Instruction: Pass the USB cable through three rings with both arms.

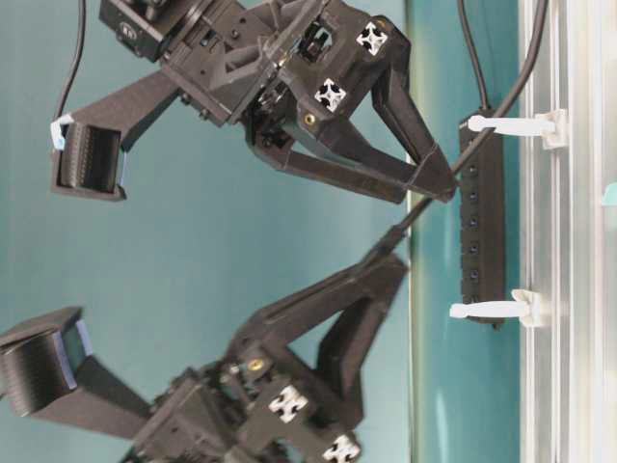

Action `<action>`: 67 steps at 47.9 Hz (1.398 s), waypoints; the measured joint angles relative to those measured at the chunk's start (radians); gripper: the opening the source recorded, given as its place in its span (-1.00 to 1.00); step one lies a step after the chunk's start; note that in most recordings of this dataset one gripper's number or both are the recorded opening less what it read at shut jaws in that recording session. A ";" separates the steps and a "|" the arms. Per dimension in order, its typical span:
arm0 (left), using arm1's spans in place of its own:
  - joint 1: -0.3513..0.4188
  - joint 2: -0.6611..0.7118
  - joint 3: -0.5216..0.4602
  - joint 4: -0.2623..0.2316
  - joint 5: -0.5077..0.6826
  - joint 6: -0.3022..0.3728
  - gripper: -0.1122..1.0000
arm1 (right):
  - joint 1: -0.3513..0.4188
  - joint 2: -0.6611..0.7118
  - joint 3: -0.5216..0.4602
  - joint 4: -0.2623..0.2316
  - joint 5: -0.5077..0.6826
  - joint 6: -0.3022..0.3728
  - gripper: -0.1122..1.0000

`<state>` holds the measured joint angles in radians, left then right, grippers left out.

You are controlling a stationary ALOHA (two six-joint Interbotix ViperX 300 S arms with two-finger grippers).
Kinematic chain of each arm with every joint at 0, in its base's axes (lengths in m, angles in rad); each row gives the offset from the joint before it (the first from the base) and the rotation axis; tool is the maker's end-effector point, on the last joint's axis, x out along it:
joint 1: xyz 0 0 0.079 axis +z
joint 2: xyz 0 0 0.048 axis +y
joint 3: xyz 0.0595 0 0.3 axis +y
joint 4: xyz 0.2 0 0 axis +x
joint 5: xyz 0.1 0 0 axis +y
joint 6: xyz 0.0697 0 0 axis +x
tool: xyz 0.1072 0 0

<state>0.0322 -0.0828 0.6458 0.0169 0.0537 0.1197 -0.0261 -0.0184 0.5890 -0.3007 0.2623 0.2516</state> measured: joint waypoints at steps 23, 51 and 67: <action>0.000 -0.003 0.005 -0.002 0.012 0.000 -0.45 | 0.000 0.014 0.003 0.002 -0.124 0.003 0.41; -0.003 -0.003 0.006 0.000 0.012 -0.009 -0.45 | 0.008 0.038 -0.020 0.018 -0.150 0.005 -0.75; -0.005 -0.002 0.006 0.000 0.012 -0.014 -0.46 | 0.020 0.038 -0.025 0.018 -0.164 0.005 -0.93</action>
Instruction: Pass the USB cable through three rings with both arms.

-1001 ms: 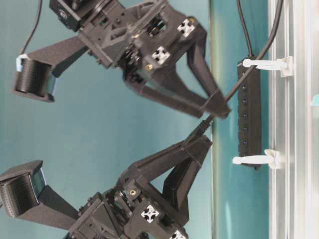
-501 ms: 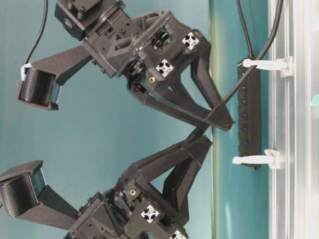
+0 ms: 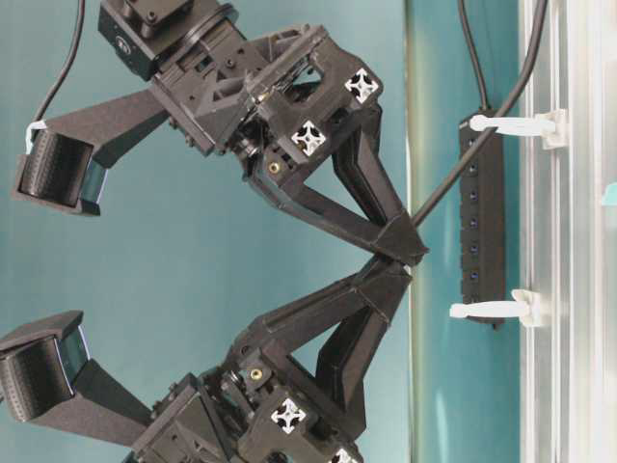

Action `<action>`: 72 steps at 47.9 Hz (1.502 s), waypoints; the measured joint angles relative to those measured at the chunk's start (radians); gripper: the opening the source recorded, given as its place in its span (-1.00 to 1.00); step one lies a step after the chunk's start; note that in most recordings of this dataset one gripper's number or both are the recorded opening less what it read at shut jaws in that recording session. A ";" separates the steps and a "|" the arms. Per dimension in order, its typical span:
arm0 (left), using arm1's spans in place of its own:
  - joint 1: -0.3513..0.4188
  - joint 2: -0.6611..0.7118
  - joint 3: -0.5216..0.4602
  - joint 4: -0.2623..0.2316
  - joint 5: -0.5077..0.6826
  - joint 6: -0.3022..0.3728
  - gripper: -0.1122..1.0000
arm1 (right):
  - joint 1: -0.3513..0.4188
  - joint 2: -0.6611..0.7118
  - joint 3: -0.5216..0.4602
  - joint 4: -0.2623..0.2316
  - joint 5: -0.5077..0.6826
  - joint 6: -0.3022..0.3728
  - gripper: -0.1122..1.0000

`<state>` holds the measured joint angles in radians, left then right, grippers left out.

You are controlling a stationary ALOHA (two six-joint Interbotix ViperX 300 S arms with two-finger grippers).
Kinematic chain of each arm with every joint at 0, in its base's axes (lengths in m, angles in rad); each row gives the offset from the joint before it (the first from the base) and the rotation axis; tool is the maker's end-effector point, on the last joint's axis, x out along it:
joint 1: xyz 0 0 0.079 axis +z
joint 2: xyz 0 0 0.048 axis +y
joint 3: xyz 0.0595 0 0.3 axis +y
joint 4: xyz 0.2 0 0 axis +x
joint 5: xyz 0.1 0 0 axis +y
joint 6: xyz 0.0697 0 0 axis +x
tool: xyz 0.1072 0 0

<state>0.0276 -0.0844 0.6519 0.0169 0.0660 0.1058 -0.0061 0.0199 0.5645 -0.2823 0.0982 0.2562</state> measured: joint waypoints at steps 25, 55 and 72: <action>0.015 -0.003 0.025 0.000 -0.002 -0.101 -0.45 | 0.008 0.014 -0.063 0.002 0.195 0.000 -0.93; 0.023 -0.233 0.219 0.000 0.000 -0.201 0.80 | 0.006 0.060 -0.143 -0.018 0.443 -0.002 -0.93; 0.023 -0.324 0.287 -0.002 0.003 -0.250 0.79 | -0.029 0.130 -0.212 -0.021 0.560 -0.051 -0.93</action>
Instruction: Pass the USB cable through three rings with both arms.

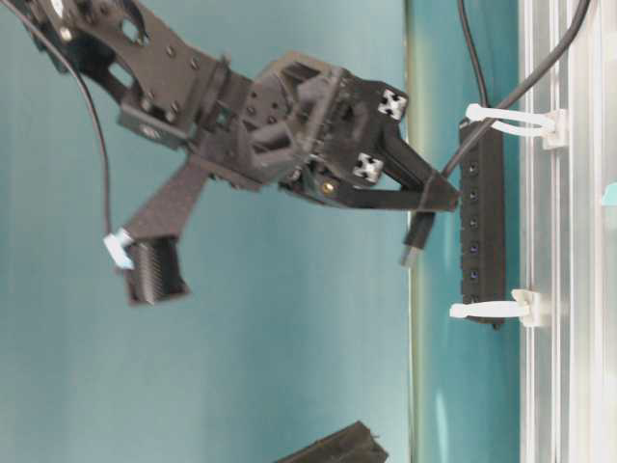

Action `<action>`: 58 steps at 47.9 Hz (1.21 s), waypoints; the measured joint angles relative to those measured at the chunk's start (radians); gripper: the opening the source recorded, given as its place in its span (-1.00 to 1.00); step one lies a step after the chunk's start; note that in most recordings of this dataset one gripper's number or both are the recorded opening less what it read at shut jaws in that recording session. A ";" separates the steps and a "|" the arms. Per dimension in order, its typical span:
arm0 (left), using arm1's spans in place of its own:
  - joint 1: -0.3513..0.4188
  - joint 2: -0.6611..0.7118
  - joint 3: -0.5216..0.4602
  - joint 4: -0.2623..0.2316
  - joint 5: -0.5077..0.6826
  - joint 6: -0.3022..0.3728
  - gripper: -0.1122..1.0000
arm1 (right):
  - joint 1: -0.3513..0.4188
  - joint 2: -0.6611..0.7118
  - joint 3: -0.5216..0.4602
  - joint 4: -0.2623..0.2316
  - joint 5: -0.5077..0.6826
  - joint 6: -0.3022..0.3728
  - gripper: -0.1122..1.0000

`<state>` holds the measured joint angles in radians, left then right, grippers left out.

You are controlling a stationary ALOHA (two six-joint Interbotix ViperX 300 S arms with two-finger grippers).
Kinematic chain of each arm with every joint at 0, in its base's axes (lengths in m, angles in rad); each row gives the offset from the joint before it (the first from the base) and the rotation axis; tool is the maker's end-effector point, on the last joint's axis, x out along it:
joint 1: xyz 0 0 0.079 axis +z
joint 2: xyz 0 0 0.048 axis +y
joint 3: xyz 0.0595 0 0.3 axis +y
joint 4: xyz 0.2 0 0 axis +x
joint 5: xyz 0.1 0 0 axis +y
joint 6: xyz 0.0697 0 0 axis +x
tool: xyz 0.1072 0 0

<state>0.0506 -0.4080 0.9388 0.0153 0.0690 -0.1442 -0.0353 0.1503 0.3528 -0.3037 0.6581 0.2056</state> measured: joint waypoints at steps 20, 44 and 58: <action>0.000 -0.025 0.014 0.002 0.094 -0.005 0.78 | -0.002 0.089 -0.038 0.003 -0.006 -0.049 -0.93; 0.026 -0.144 0.066 0.002 0.095 -0.002 0.75 | -0.002 0.126 -0.055 0.005 -0.054 -0.049 -0.93; 0.026 -0.190 0.089 0.000 0.097 -0.002 0.73 | -0.003 0.135 -0.058 0.003 -0.054 -0.049 -0.93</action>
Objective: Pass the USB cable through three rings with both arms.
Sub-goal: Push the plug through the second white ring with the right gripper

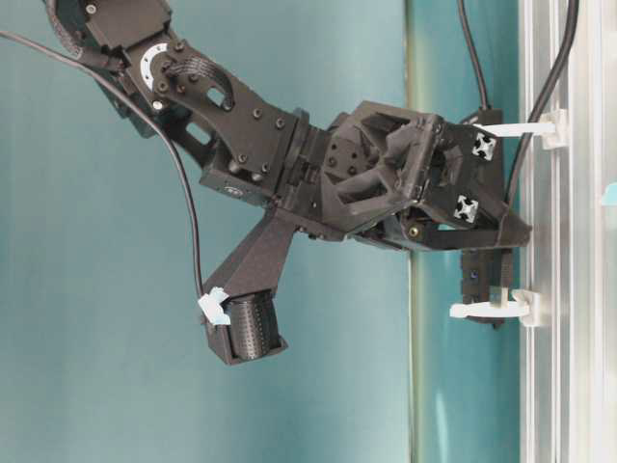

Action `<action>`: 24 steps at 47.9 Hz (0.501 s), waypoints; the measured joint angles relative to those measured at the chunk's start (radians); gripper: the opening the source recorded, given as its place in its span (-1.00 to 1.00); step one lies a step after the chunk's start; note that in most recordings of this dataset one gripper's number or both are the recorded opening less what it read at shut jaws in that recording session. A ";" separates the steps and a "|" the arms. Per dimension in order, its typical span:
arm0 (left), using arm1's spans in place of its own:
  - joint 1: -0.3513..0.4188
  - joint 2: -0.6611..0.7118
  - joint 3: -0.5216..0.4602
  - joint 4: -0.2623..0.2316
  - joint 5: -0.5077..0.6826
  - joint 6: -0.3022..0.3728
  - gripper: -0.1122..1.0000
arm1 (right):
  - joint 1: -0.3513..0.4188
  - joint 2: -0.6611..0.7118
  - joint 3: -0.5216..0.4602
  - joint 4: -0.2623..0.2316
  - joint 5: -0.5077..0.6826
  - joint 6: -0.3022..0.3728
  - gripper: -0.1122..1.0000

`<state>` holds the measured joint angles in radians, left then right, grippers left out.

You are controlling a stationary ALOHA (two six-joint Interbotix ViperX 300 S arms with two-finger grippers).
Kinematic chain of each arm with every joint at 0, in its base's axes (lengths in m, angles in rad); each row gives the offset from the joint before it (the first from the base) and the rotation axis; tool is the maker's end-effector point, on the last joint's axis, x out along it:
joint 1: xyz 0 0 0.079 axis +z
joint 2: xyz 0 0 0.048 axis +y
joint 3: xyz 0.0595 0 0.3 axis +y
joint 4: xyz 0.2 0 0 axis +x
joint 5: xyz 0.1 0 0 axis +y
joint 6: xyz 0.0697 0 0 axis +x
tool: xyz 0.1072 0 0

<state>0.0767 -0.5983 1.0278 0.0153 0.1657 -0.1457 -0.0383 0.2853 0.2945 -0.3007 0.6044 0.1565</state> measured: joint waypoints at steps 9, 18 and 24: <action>0.000 -0.017 0.008 0.000 0.000 0.000 0.73 | -0.002 0.000 0.000 0.002 0.000 0.000 -0.93; 0.000 -0.017 0.008 0.002 0.000 0.000 0.73 | -0.005 0.002 0.000 0.002 0.000 0.000 -0.93; 0.000 -0.017 0.008 0.002 0.000 0.000 0.73 | -0.005 0.002 -0.003 0.002 0.000 0.000 -0.93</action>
<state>0.0767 -0.6151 1.0354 0.0169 0.1657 -0.1457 -0.0430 0.2869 0.2915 -0.2991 0.6044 0.1565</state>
